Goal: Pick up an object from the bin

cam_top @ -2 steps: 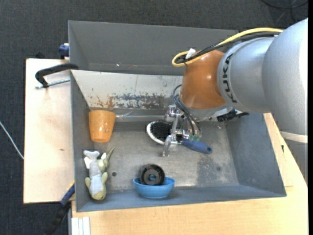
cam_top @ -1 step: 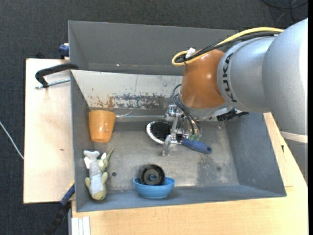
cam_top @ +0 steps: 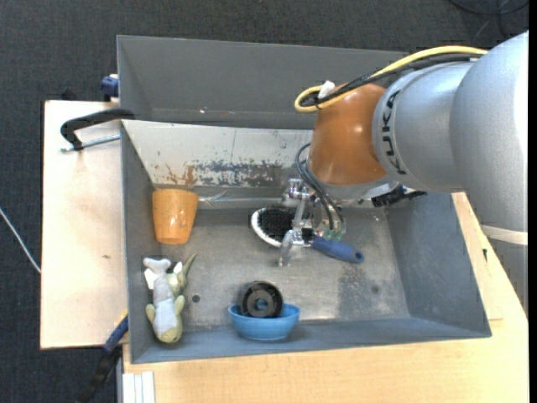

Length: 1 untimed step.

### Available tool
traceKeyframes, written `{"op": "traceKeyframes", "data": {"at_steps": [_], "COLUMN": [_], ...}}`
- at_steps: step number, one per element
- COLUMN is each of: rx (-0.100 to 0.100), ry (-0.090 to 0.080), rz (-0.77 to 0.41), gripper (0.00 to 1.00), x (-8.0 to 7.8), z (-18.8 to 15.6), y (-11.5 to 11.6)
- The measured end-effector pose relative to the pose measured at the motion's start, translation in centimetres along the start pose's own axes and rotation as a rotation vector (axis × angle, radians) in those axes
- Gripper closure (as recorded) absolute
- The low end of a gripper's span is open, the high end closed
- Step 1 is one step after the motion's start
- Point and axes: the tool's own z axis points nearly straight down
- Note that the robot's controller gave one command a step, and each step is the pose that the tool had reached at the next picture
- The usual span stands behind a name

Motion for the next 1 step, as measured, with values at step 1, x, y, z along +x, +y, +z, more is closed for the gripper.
{"op": "traceKeyframes", "data": {"at_steps": [1], "rx": [0.000], "ry": [-0.001], "rz": [0.000], "gripper": [1.00], "x": [-0.05], "z": [-0.09], "y": [0.03]}}
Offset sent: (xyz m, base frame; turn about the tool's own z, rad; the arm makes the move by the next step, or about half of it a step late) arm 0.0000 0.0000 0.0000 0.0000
